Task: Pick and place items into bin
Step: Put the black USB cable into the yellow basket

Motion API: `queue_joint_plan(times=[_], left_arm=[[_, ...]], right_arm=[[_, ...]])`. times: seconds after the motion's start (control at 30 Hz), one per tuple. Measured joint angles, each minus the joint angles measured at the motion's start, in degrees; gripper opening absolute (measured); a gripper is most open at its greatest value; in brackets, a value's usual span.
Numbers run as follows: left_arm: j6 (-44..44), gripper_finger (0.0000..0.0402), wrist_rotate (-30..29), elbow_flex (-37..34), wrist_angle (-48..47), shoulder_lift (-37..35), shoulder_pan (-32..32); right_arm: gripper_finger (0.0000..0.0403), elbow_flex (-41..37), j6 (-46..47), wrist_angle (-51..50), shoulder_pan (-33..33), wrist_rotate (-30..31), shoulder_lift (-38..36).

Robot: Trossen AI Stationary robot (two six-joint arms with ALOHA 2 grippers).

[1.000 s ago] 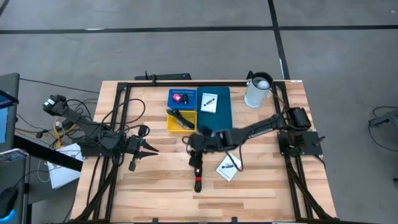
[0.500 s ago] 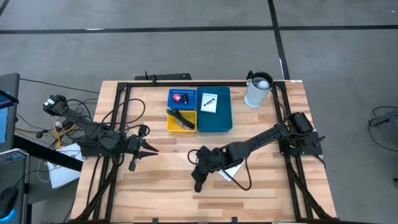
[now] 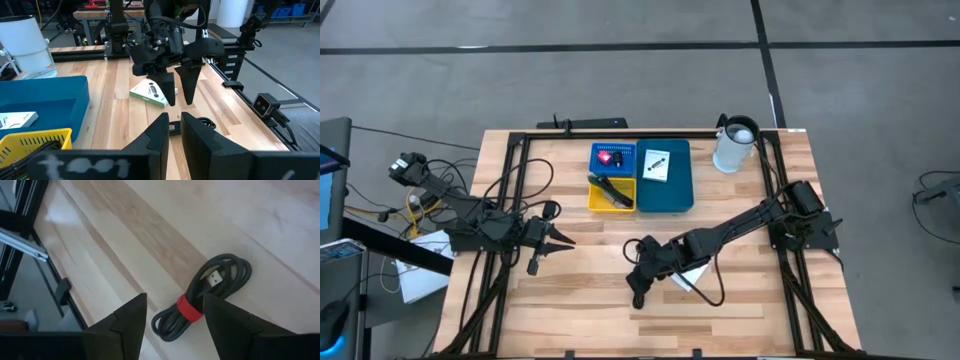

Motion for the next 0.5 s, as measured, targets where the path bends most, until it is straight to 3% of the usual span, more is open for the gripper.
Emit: queue_joint_plan(times=[0.5], left_arm=[[-0.1, 0.0038, 0.1, 0.1, -0.2, 0.4, 0.0]], right_arm=[[0.021, 1.3, 2.5, 6.2, -0.9, -11.3, 11.4]])
